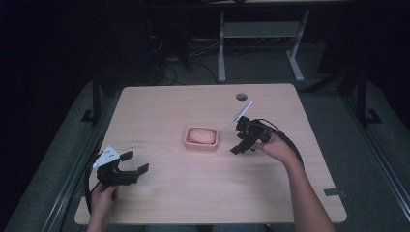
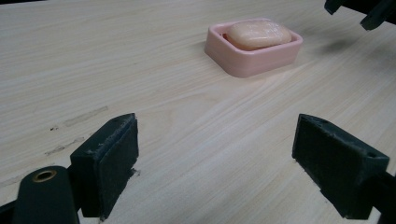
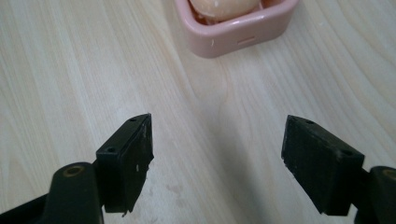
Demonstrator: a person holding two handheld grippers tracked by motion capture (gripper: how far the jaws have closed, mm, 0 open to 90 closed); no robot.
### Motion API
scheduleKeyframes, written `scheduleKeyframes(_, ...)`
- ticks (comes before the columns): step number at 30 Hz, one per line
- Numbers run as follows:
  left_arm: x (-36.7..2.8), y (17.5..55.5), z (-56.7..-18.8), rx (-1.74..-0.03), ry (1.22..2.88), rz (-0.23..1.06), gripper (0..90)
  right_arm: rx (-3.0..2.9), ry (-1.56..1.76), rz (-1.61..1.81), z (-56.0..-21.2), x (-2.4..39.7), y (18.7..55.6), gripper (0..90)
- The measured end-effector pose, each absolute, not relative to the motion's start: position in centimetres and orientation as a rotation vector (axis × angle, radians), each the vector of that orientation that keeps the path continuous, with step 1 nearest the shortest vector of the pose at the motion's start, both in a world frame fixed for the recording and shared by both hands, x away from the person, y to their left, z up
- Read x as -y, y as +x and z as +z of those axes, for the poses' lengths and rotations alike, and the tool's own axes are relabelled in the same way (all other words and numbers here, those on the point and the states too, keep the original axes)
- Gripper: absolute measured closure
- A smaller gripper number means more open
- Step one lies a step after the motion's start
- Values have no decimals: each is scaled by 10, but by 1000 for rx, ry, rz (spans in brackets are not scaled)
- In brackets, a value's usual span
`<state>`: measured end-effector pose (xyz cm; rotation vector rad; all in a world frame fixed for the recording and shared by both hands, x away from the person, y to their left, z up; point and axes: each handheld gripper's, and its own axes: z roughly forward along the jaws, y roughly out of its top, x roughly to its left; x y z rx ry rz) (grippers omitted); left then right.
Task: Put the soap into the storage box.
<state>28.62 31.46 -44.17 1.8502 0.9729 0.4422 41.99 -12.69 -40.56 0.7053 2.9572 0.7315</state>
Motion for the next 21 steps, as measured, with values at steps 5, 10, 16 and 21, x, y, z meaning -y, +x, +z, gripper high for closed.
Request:
scheduleKeyframes(5,-314,286,-442,-972,1853,441,143,-2934,714,752,-406,135,412,245)
scheduleKeyframes(10,-314,286,-442,-971,1856,440,143,-2946,725,733,-410,141,407,245)
scheduleKeyframes(16,-314,286,-442,-971,1859,440,143,-2934,737,757,-412,148,400,245)
scheduleKeyframes(21,-314,286,-442,-972,1859,441,143,-2929,745,759,-415,153,394,245)
